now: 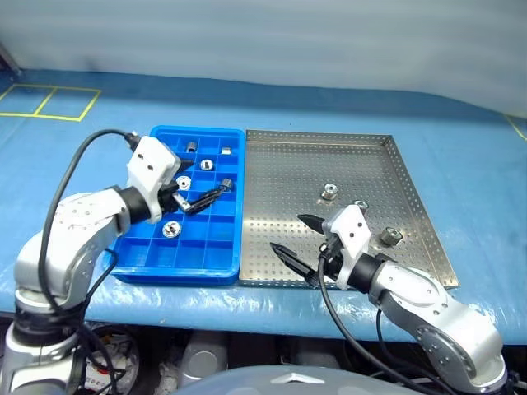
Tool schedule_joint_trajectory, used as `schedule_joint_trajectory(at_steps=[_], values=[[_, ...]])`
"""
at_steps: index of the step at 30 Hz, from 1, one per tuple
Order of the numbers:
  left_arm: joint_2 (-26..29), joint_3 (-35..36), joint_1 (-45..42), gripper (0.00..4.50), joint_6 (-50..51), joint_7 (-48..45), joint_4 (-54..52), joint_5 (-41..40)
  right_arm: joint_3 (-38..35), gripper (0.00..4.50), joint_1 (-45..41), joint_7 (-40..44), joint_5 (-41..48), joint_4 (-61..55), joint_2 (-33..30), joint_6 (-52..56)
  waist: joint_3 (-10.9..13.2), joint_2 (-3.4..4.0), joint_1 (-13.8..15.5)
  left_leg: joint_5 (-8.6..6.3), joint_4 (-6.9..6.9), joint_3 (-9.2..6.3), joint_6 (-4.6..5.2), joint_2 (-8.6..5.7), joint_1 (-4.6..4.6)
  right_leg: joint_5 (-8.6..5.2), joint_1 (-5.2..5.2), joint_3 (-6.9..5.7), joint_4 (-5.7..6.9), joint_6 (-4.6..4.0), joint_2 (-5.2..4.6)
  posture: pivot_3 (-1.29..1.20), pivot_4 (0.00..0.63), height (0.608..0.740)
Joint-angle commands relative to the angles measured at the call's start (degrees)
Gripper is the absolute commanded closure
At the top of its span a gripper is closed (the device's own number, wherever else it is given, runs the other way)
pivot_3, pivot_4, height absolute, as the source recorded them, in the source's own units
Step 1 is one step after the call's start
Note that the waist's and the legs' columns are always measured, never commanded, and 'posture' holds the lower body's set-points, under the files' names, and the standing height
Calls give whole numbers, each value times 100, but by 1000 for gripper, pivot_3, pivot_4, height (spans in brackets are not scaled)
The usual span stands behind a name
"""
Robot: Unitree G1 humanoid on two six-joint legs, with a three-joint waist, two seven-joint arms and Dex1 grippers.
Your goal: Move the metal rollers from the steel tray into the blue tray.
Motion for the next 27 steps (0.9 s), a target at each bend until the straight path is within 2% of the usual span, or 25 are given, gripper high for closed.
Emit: schedule_joint_trajectory(at_steps=[1,8,13,20,27], values=[[-436,-653,-609,26,-411,-56,717,167,-369,0,404,-275,9,-532,64,22,0,0,-86,0,0,2,0,-2,-2,0,-1,1,-1,1,0,32,150,740],[-1374,-1965,-1425,26,-1180,-341,2252,746,-623,0,1448,-849,-3,-853,59,-415,-2,1,-465,-3,0,4,6,-11,-5,8,0,12,-9,14,0,-94,150,740],[-1829,-2681,-1576,26,-1916,-713,3170,1192,-464,0,2099,-1355,-34,-853,-100,-1117,-5,6,-748,-5,0,5,9,-10,5,10,-3,33,-6,18,4,-188,150,740],[-2332,-2974,-1544,26,-2668,-672,4003,1728,-174,0,2642,-1944,-33,-853,-420,-1873,-9,11,-1017,-5,2,18,10,-10,13,13,-3,53,0,25,6,-234,150,740],[-2867,-3053,-1365,26,-3125,-265,4464,2177,14,0,2668,-2309,45,-853,-681,-2157,-10,9,-1063,-7,3,29,14,-13,15,17,-4,67,1,32,4,-241,150,740]])
